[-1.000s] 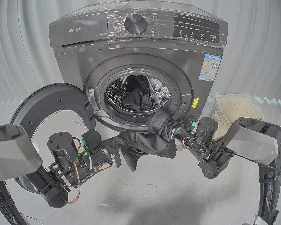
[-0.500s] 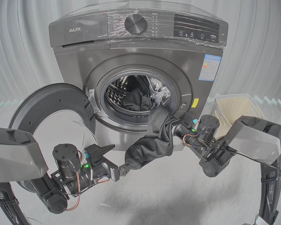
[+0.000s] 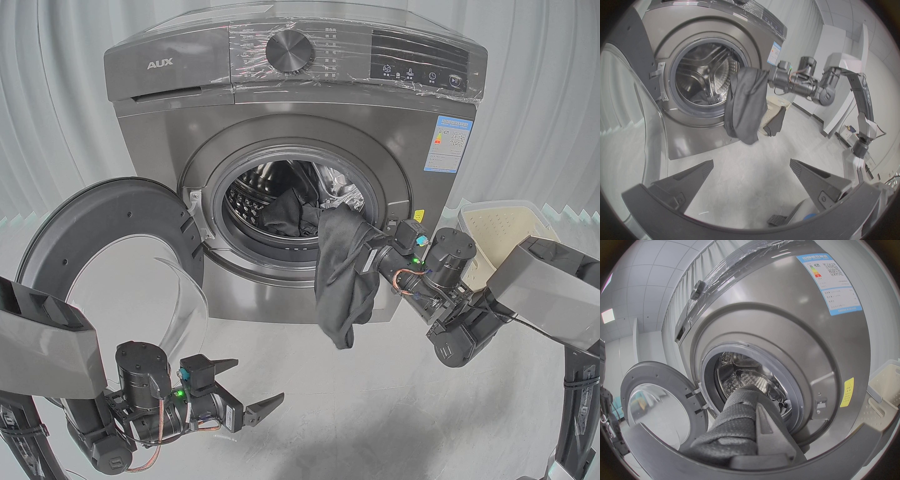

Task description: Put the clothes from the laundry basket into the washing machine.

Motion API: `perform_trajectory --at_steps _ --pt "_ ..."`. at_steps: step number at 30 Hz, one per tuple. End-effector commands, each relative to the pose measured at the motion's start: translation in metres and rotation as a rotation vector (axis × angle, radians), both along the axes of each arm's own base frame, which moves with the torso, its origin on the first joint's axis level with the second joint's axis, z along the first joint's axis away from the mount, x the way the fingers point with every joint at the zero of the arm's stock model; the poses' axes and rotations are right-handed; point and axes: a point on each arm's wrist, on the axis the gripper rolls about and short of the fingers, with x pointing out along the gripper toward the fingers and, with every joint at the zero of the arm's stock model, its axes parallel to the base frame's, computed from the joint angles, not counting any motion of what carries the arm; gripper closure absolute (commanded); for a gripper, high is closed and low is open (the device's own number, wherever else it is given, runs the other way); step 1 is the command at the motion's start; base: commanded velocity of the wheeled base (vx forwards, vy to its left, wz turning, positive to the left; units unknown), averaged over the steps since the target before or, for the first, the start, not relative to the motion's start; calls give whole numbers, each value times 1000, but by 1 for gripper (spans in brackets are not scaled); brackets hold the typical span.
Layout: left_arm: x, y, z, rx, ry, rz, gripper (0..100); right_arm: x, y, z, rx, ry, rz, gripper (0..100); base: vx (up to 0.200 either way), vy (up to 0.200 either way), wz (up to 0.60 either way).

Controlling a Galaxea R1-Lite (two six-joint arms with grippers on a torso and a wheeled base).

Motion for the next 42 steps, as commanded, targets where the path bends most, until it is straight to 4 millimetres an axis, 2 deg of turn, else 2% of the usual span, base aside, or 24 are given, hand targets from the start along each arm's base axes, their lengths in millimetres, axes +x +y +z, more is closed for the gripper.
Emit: perform_trajectory --at_steps 1,4,5,9,15,21,27,33,42 --pt "1 -1 -6 17 16 -3 0 -4 1 11 15 -24 6 100 0 0 0" --pt "8 -4 -2 -3 -16 3 0 -6 2 15 20 -30 12 100 0 0 0" --pt "18 -10 5 -30 -60 6 0 -11 7 19 23 -35 27 100 0 0 0" --pt "32 -20 15 -82 -119 3 0 -21 18 20 23 -33 63 100 0 0 0" --pt "50 -33 10 -99 -144 -3 0 -33 34 19 23 -26 105 100 0 0 0" --pt "70 -46 16 -139 -208 3 0 -43 48 18 28 -21 138 100 0 0 0" --pt "81 -49 9 -140 -211 15 0 -58 55 11 10 6 173 100 0 0 0" --pt "89 -55 7 -148 -226 15 0 -71 60 14 10 8 203 100 0 0 0" --pt "105 -55 -11 -128 -216 52 0 -95 65 14 -6 35 254 100 0 0 0"
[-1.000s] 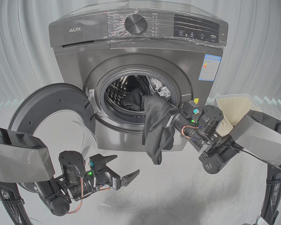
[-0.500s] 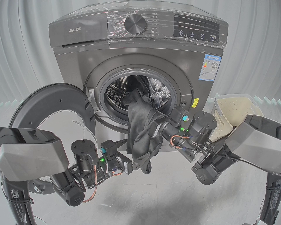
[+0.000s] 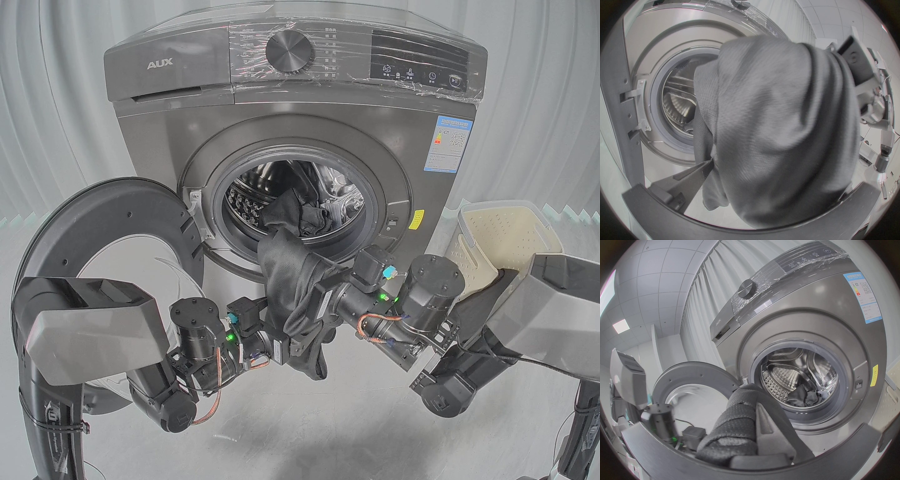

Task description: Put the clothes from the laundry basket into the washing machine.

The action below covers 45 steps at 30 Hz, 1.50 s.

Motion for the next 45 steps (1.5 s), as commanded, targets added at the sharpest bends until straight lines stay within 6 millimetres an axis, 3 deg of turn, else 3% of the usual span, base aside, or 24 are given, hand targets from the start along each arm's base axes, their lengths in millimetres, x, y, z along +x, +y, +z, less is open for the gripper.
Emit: perform_trajectory --at_steps 1,20,21,33,35,38,39,45 --pt "10 0 -12 7 11 16 0 -14 1 3 -4 7 28 100 0 0 0" --pt "27 6 -12 -9 -14 76 0 -18 -4 -2 -17 38 13 100 0 0 0" --pt "28 5 -12 -10 -15 76 100 -18 -4 -3 -18 41 11 100 0 0 0" --pt "24 7 11 -50 -60 78 100 -7 -27 -4 -24 69 -74 100 0 0 0" --pt "22 9 22 -65 -82 85 100 -7 -36 -12 -49 99 -93 100 0 0 0" --pt "22 9 23 -66 -84 85 100 -7 -36 -12 -50 100 -93 100 0 0 0" --pt "16 9 38 -96 -103 82 100 -8 -45 -22 -80 135 -112 100 0 0 0" --pt "7 12 55 -117 -127 77 100 -16 -52 -37 -129 187 -113 100 0 0 0"
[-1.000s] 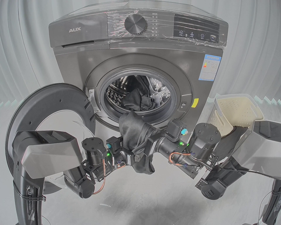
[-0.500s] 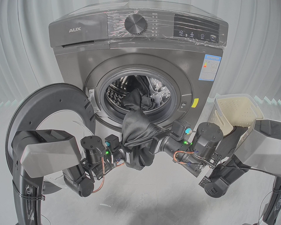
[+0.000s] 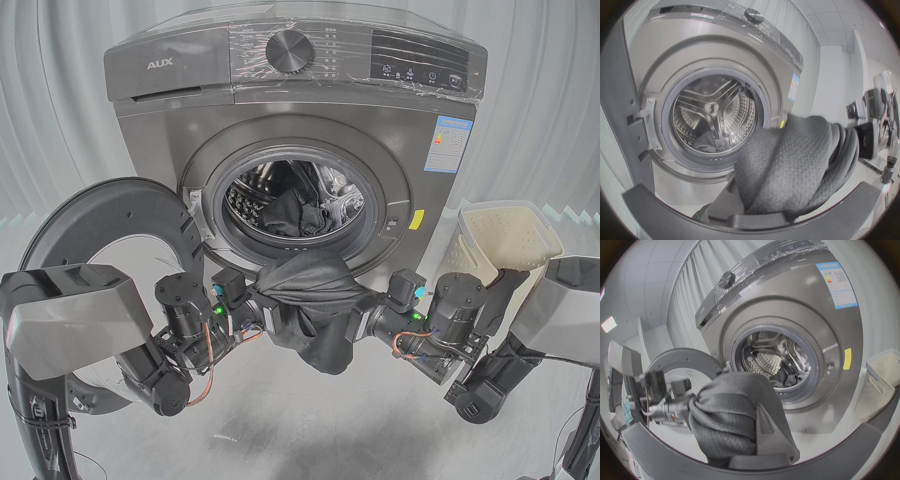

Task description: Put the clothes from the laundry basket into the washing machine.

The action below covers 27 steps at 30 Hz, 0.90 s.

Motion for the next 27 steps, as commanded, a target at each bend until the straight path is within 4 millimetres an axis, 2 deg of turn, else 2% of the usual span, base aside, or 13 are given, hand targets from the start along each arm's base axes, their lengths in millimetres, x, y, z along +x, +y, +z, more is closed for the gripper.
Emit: perform_trajectory --at_steps 1,9,10,15,16,20,25,27 --pt "-11 4 27 -35 -50 -4 100 -6 -8 -16 -47 57 -6 100 0 0 0" --pt "-18 8 35 -39 -58 -6 100 -9 -1 -13 -33 39 15 100 0 0 0" --pt "-19 8 35 -40 -60 -6 100 -10 1 -10 -27 32 20 0 0 0 0" --pt "-23 9 38 -42 -64 -11 100 -21 -4 -15 -63 65 32 0 0 0 0" --pt "-29 10 46 -50 -77 -17 100 -32 -13 -21 -99 93 47 0 0 0 0" --pt "-45 15 56 -62 -78 -30 100 -57 -24 -33 -161 158 114 0 0 0 0" --pt "-61 25 64 -73 -75 -36 100 -73 -36 -28 -191 139 203 0 0 0 0" --pt "-75 29 72 -82 -82 -47 100 -77 -39 -16 -162 90 220 0 0 0 0"
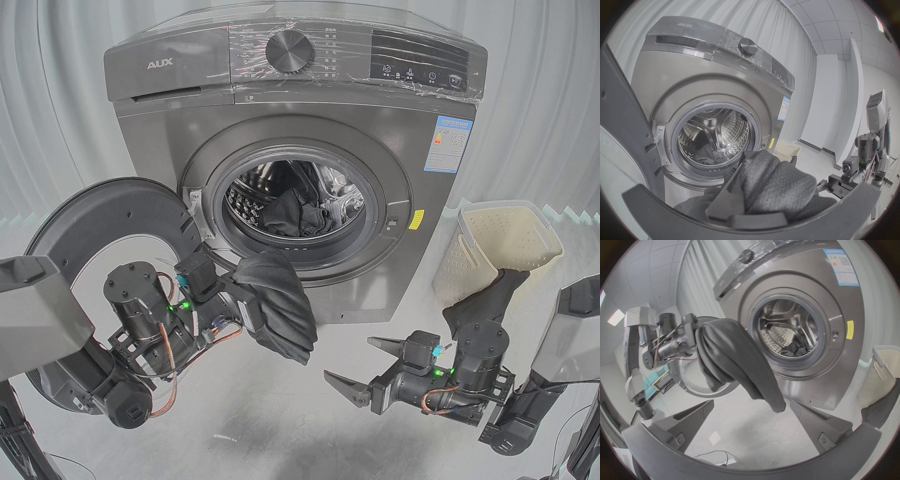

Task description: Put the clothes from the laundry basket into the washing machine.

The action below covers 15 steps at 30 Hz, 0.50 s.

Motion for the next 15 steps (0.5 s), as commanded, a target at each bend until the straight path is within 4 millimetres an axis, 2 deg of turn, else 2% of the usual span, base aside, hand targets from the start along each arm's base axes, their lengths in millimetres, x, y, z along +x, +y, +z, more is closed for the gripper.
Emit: perform_trajectory --at_steps 1,5,8,15 --pt "-31 12 24 -32 -36 -24 100 -16 -11 22 42 -63 38 0 0 0 0" --pt "-44 13 30 -66 -26 -49 100 -13 -19 32 78 -93 -19 0 0 0 0" --pt "-44 15 30 -64 -26 -44 100 3 -32 33 85 -101 -149 0 0 0 0" --pt "-47 21 20 -42 14 -22 100 17 -41 38 108 -118 -220 0 0 0 0"
